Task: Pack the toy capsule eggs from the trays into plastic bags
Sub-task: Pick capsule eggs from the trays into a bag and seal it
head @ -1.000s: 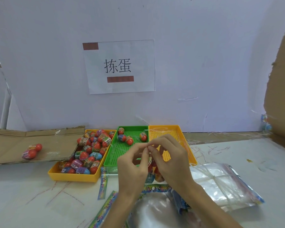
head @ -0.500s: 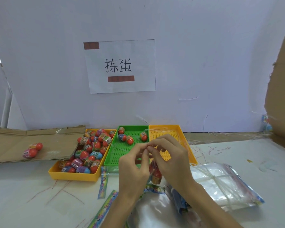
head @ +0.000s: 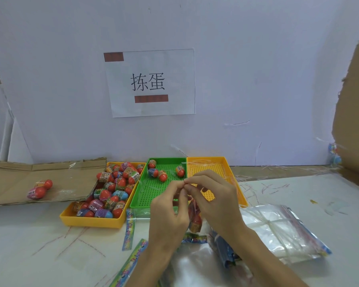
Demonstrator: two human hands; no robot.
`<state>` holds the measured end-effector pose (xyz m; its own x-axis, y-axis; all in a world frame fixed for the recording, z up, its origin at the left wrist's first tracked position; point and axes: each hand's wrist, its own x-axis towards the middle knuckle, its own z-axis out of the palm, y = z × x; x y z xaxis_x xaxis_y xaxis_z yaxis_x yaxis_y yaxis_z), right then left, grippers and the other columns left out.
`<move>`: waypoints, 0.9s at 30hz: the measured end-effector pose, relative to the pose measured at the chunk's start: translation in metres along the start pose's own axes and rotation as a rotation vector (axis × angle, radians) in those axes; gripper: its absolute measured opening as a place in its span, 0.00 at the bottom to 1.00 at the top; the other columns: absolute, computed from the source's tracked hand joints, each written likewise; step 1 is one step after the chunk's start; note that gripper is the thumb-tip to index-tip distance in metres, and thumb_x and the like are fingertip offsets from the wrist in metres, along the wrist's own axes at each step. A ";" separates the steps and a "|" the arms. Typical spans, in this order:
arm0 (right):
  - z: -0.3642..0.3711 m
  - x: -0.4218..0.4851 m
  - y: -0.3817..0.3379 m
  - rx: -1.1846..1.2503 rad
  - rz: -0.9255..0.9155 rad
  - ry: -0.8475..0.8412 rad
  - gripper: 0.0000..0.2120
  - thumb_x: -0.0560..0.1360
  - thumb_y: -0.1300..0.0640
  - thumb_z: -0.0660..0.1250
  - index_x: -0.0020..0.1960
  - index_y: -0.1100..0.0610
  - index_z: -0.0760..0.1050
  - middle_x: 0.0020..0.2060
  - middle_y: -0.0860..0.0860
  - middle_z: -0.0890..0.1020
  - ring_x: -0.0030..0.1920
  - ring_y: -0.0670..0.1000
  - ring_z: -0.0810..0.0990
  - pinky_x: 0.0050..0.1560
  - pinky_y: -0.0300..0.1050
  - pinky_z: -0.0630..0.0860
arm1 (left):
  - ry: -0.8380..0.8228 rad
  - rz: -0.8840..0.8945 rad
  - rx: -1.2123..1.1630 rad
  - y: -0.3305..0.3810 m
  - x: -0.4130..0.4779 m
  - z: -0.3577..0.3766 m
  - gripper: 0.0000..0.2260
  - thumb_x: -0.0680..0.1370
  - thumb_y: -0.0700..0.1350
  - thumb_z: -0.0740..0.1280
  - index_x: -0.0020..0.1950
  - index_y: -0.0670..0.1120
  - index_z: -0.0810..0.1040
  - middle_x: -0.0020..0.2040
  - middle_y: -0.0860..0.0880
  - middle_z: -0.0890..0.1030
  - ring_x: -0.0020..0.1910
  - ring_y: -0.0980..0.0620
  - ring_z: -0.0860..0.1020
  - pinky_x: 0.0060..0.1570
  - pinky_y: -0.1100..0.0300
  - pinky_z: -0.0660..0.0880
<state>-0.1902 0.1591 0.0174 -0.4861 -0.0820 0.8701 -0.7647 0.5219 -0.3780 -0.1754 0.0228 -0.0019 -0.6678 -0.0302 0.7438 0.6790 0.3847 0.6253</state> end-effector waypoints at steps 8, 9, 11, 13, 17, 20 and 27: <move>0.000 0.001 -0.001 -0.021 -0.035 0.006 0.02 0.77 0.63 0.72 0.48 0.58 0.83 0.44 0.48 0.82 0.43 0.43 0.79 0.45 0.32 0.75 | -0.024 0.004 0.017 -0.001 0.000 -0.001 0.08 0.83 0.43 0.62 0.55 0.54 0.79 0.41 0.58 0.81 0.39 0.54 0.81 0.34 0.57 0.77; 0.001 0.001 -0.002 -0.026 -0.038 0.002 0.02 0.77 0.63 0.71 0.48 0.58 0.83 0.43 0.48 0.82 0.43 0.43 0.79 0.45 0.32 0.75 | -0.028 0.001 0.017 -0.001 0.000 -0.001 0.08 0.83 0.43 0.62 0.55 0.54 0.79 0.41 0.58 0.81 0.39 0.54 0.81 0.34 0.56 0.77; 0.001 0.000 -0.003 -0.028 -0.038 -0.014 0.03 0.78 0.64 0.70 0.47 0.58 0.81 0.43 0.47 0.81 0.42 0.42 0.78 0.44 0.31 0.75 | -0.035 -0.001 0.012 0.000 0.000 -0.001 0.08 0.83 0.43 0.63 0.54 0.54 0.79 0.41 0.58 0.81 0.39 0.54 0.81 0.34 0.56 0.77; 0.001 0.000 -0.005 -0.030 -0.034 -0.034 0.04 0.79 0.65 0.68 0.46 0.58 0.79 0.42 0.48 0.79 0.41 0.44 0.77 0.42 0.33 0.74 | -0.039 -0.001 0.015 0.000 0.001 -0.001 0.07 0.83 0.44 0.63 0.54 0.53 0.79 0.40 0.58 0.81 0.38 0.55 0.81 0.35 0.57 0.77; 0.001 0.001 -0.006 -0.039 -0.034 -0.052 0.06 0.79 0.66 0.66 0.47 0.56 0.76 0.41 0.47 0.77 0.39 0.45 0.75 0.39 0.34 0.73 | -0.043 0.003 0.026 0.000 0.001 0.000 0.06 0.83 0.44 0.63 0.53 0.53 0.79 0.40 0.59 0.81 0.38 0.56 0.81 0.36 0.59 0.78; 0.001 0.000 -0.006 -0.042 -0.015 -0.079 0.05 0.80 0.64 0.65 0.50 0.55 0.75 0.42 0.45 0.76 0.40 0.44 0.74 0.39 0.34 0.72 | -0.045 0.008 0.028 0.000 0.001 0.001 0.07 0.83 0.44 0.63 0.54 0.54 0.79 0.40 0.59 0.81 0.39 0.57 0.81 0.36 0.58 0.78; 0.001 0.001 -0.005 0.002 -0.017 -0.055 0.02 0.80 0.60 0.68 0.52 0.55 0.79 0.46 0.44 0.80 0.43 0.41 0.78 0.44 0.32 0.75 | -0.023 0.039 0.056 0.000 0.001 0.000 0.10 0.83 0.43 0.62 0.55 0.59 0.76 0.40 0.58 0.79 0.36 0.57 0.79 0.32 0.65 0.73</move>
<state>-0.1871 0.1557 0.0197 -0.4958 -0.1377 0.8575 -0.7738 0.5182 -0.3642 -0.1761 0.0223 -0.0007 -0.6483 0.0069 0.7614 0.6870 0.4364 0.5810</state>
